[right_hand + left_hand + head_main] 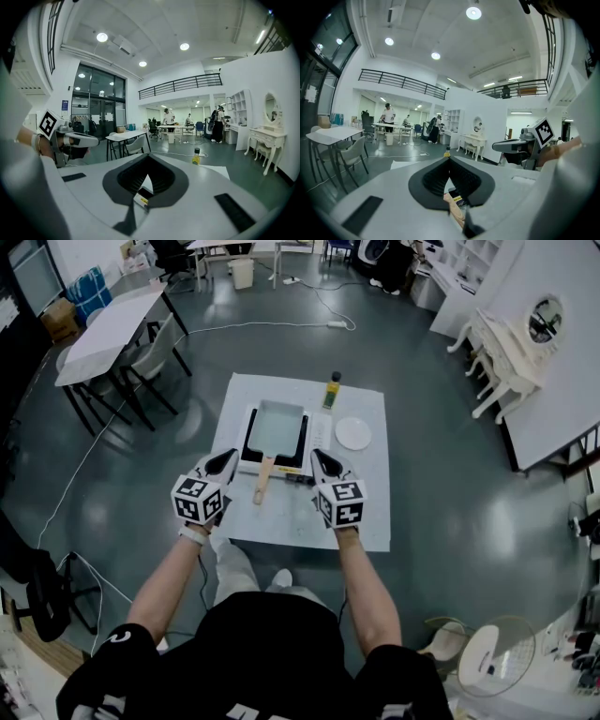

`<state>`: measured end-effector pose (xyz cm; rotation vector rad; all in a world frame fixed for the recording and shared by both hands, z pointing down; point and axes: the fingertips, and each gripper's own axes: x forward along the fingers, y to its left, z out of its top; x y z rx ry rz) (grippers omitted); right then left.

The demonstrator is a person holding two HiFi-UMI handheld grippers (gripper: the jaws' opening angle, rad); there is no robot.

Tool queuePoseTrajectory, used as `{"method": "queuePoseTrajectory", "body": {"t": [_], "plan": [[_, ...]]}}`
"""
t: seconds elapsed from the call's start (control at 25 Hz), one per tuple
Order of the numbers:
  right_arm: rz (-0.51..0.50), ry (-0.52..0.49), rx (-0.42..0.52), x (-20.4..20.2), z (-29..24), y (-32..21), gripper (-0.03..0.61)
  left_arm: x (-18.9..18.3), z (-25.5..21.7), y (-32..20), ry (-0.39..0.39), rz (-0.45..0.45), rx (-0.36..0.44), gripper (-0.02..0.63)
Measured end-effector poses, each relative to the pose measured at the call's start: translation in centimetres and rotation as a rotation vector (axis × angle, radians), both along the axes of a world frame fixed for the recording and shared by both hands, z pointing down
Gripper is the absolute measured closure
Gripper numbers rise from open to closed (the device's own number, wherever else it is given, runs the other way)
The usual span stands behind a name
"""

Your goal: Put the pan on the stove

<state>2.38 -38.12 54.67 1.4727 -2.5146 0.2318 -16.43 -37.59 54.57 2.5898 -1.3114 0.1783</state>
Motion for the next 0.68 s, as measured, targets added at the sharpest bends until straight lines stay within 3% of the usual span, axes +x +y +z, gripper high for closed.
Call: {"method": "queuePoseTrajectory", "body": {"t": [0.68], "plan": [[-0.004,0.016,-0.009,-0.63,0.07,0.20,0.581,-0.94,0.06,0.24,0.021,-0.009,-0.006,0.614]]}}
